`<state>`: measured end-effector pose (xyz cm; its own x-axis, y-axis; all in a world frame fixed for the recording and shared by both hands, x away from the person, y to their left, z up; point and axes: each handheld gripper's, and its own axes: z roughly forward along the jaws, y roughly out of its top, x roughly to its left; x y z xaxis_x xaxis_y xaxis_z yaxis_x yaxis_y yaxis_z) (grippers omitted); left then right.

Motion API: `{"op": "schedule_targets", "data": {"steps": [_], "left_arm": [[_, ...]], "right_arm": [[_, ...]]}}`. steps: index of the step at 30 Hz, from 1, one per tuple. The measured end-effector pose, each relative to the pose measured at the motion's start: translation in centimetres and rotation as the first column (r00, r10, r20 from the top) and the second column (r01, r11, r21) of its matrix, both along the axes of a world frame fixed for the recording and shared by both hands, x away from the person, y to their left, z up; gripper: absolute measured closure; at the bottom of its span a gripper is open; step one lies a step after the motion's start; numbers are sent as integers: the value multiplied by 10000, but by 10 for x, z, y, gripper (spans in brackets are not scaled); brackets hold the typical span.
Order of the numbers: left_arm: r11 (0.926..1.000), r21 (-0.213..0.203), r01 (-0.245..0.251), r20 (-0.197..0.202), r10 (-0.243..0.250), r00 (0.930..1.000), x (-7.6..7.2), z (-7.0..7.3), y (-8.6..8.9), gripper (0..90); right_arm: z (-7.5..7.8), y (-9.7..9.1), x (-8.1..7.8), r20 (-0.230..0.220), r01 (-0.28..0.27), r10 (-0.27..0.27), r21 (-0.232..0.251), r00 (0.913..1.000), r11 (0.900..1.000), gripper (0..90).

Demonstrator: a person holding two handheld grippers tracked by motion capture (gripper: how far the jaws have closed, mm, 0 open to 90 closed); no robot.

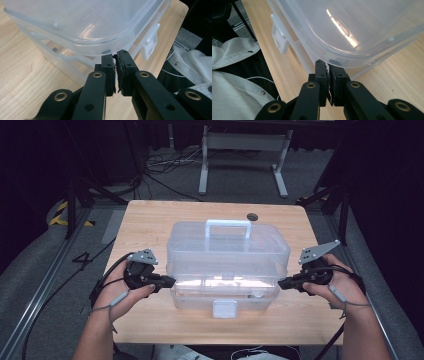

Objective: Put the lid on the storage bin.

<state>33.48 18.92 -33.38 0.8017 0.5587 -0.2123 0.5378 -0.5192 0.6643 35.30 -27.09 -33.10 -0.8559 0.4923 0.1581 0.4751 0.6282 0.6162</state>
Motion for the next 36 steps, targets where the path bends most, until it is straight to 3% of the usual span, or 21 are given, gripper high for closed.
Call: {"op": "schedule_targets", "data": {"steps": [36], "left_arm": [[9925, 1058, 617, -688, -546, 9961, -3, -8, -6, 838]], "right_arm": [[-11, 6, -1, -691, -497, 430, -990, 9967, 9938, 858]]}}
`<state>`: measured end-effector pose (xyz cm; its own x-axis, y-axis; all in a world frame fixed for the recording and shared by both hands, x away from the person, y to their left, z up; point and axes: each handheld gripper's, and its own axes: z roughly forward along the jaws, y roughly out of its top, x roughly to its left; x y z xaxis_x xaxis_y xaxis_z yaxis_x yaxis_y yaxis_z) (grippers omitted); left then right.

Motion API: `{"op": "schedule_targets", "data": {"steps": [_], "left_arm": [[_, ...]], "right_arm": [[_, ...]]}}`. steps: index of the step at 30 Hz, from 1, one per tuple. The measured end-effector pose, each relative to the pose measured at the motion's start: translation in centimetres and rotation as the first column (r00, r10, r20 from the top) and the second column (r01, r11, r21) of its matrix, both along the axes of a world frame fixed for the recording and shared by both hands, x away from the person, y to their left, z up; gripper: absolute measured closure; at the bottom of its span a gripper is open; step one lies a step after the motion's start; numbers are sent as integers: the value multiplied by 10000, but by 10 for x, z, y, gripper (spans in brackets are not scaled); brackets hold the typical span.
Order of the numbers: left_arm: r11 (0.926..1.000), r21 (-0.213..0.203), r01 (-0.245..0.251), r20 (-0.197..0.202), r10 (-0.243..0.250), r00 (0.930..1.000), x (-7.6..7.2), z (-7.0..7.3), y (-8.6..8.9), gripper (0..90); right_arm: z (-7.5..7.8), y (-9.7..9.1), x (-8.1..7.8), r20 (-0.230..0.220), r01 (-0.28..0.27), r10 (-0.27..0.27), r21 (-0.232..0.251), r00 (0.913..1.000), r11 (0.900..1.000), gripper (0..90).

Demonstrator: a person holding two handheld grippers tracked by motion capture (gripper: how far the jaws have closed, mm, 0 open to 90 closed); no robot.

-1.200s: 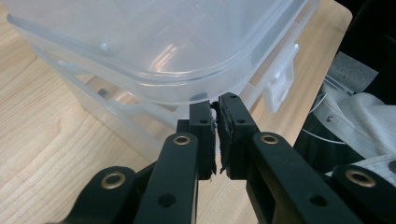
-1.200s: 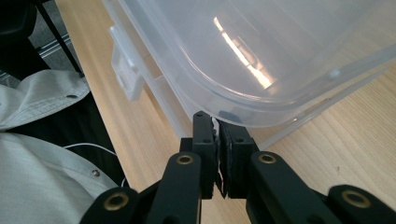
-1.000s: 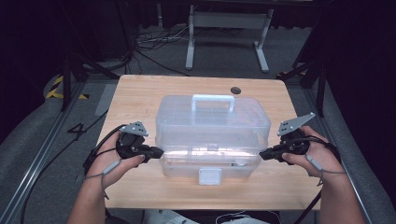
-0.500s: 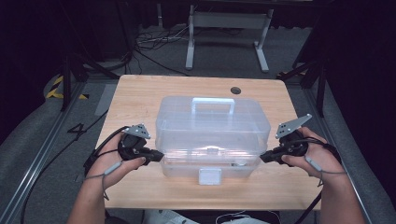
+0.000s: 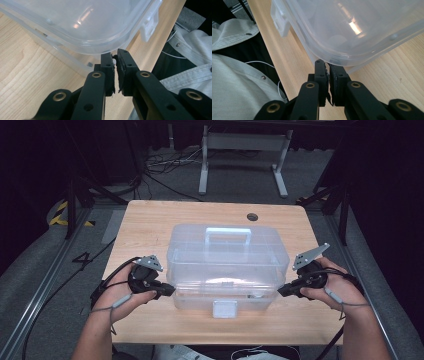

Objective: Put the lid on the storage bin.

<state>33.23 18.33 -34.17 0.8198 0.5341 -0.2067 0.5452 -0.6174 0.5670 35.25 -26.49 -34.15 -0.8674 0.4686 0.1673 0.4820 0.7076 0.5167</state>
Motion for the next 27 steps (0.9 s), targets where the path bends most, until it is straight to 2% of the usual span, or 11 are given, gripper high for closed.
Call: {"op": "schedule_targets", "data": {"steps": [20, 27], "left_arm": [[9986, 405, 341, -448, -322, 9985, 1, -7, -2, 834], [9966, 675, 470, -589, -430, 9973, 1, -9, -4, 834]], "right_arm": [[-9, 4, 2, -407, -310, 287, -572, 9988, 9979, 859], [-12, 5, 3, -498, -361, 320, -827, 9982, 9959, 859]]}}
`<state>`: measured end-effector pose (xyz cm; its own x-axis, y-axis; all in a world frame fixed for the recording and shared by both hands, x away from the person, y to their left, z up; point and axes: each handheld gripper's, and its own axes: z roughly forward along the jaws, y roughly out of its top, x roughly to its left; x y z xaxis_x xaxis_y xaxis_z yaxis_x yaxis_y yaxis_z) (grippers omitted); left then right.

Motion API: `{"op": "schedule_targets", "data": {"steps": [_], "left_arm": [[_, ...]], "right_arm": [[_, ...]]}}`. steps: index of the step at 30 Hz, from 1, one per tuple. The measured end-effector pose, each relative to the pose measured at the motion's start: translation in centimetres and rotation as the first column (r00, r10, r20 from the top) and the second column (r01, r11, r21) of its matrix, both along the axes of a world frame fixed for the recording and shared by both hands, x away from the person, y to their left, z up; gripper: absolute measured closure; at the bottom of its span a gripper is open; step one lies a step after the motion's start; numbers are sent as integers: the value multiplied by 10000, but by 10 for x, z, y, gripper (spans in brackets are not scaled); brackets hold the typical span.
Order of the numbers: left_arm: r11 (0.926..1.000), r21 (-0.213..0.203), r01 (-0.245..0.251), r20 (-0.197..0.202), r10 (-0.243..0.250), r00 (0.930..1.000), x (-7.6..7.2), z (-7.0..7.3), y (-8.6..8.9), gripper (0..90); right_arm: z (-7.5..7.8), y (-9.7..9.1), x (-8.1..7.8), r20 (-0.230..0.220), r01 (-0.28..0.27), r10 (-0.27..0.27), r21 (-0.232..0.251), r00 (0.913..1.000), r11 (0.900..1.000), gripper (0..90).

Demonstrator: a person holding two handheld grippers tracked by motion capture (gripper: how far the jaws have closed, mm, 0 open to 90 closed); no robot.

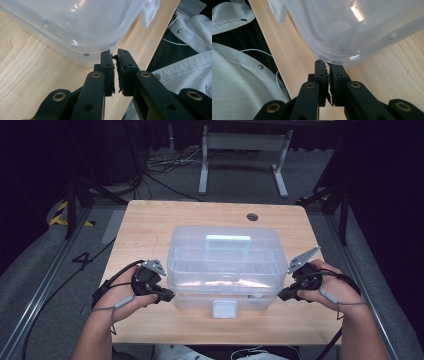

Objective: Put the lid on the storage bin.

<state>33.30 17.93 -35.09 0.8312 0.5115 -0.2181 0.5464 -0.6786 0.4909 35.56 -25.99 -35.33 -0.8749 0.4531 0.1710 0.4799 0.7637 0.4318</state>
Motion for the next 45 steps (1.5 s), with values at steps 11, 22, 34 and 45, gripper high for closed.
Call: {"op": "schedule_targets", "data": {"steps": [11, 22, 34, 45], "left_arm": [[9995, -280, 144, -149, -148, 9998, 0, -2, -2, 829], [9996, -106, 243, -308, -246, 9992, 2, -7, -2, 830], [9982, -584, 131, -90, -136, 9999, -1, 0, 7, 790], [9805, -1497, -1271, 901, 1415, 9858, -7, 9, 31, 678]], "right_arm": [[-6, 1, 1, -80, -187, 182, -753, 9998, 9970, 864], [-8, 1, 3, -146, -168, 158, -699, 9998, 9974, 860], [-3, -7, 2, -185, -151, 147, -187, 9997, 9997, 814], [16, -21, 8, 634, 304, -346, 673, 9974, 9973, 734]]}}
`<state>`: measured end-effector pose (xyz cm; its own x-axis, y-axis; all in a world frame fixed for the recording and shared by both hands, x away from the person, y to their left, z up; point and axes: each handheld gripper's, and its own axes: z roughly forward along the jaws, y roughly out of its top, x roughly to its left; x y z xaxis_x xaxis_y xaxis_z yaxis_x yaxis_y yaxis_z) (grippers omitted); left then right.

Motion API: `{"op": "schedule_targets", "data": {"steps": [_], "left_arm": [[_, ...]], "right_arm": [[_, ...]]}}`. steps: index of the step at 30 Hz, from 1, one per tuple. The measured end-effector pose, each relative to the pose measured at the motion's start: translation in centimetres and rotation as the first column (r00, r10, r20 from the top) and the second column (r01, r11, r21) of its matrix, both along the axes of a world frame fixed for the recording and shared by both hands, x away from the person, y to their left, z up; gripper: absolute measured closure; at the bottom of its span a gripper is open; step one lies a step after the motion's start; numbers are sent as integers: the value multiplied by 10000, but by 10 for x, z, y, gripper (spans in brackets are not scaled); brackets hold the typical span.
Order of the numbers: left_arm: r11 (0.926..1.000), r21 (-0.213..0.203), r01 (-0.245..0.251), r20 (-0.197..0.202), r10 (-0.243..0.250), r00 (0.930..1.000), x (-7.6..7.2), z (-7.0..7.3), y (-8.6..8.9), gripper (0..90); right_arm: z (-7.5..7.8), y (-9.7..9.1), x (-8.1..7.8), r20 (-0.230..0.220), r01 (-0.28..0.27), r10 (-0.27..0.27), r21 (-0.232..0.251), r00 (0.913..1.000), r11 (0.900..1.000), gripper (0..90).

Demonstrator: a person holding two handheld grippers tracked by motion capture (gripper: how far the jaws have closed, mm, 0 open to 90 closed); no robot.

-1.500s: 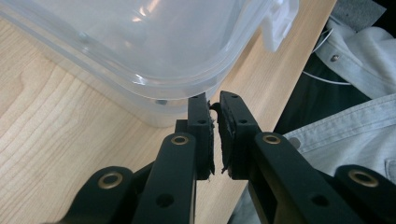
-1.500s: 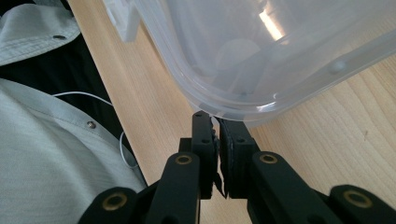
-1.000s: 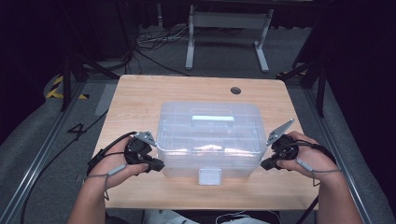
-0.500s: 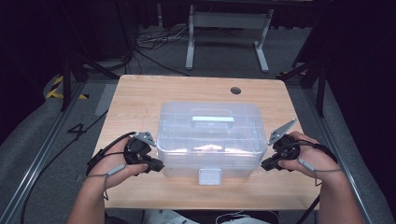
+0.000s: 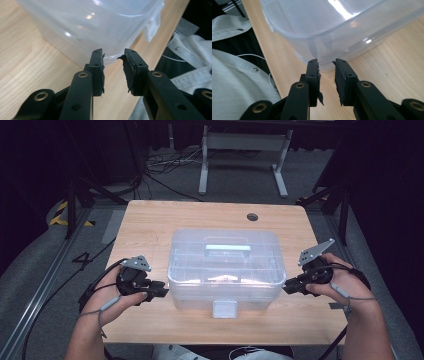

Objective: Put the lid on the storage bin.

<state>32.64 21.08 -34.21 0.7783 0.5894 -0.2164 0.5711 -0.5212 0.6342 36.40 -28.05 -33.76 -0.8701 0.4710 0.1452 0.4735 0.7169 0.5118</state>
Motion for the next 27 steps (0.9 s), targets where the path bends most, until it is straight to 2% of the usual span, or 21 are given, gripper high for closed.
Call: {"op": "schedule_targets", "data": {"steps": [3, 7, 10, 12, 13, 14, 15, 17, 19, 21, 23, 26, 27], "left_arm": [[9984, -226, -516, 313, 523, 9981, 1, 1, 6, 667], [9913, -460, -1232, 644, 1260, 9899, 5, 0, 13, 641], [9861, -480, -1589, 857, 1625, 9830, 9, -3, 17, 626], [9807, -489, -1895, 1068, 1938, 9752, 12, -6, 19, 608], [9807, -489, -1895, 1068, 1938, 9752, 12, -6, 19, 599], [9771, -412, -2090, 1207, 2125, 9697, 14, -7, 20, 599], [9737, -348, -2250, 1318, 2276, 9648, 16, -9, 20, 590], [9699, -279, -2419, 1414, 2434, 9596, 20, -12, 20, 574], [9685, -310, -2469, 1416, 2488, 9581, 25, -16, 20, 556], [9672, -338, -2516, 1411, 2539, 9569, 29, -20, 20, 541], [9632, -388, -2659, 1437, 2687, 9524, 35, -26, 20, 515], [9640, -325, -2641, 1359, 2660, 9543, 41, -31, 20, 495], [9654, -298, -2592, 1315, 2609, 9564, 43, -33, 19, 492]], "right_arm": [[2, -5, 3, 243, 294, -296, 106, 9993, 9995, 713], [5, -13, 6, 591, 658, -680, 383, 9959, 9971, 674], [8, -20, 10, 1000, 1254, -1307, 576, 9864, 9904, 651], [8, -24, 14, 1155, 1730, -1812, 774, 9766, 9819, 633], [8, -24, 14, 1155, 1730, -1812, 774, 9766, 9819, 633], [8, -26, 15, 1194, 1965, -2058, 849, 9713, 9768, 620], [7, -29, 17, 1267, 2307, -2417, 956, 9620, 9683, 597], [4, -33, 21, 1485, 2745, -2866, 970, 9465, 9567, 587], [-2, -38, 26, 1435, 3170, -3278, 929, 9338, 9438, 576], [-8, -43, 31, 1415, 3390, -3509, 1019, 9257, 9353, 561], [-15, -48, 37, 1383, 3631, -3765, 1132, 9160, 9249, 540], [-24, -52, 42, 1462, 4036, -4177, 1167, 8968, 9075, 501], [-27, -53, 44, 1510, 4054, -4199, 1181, 8949, 9065, 495]]}}
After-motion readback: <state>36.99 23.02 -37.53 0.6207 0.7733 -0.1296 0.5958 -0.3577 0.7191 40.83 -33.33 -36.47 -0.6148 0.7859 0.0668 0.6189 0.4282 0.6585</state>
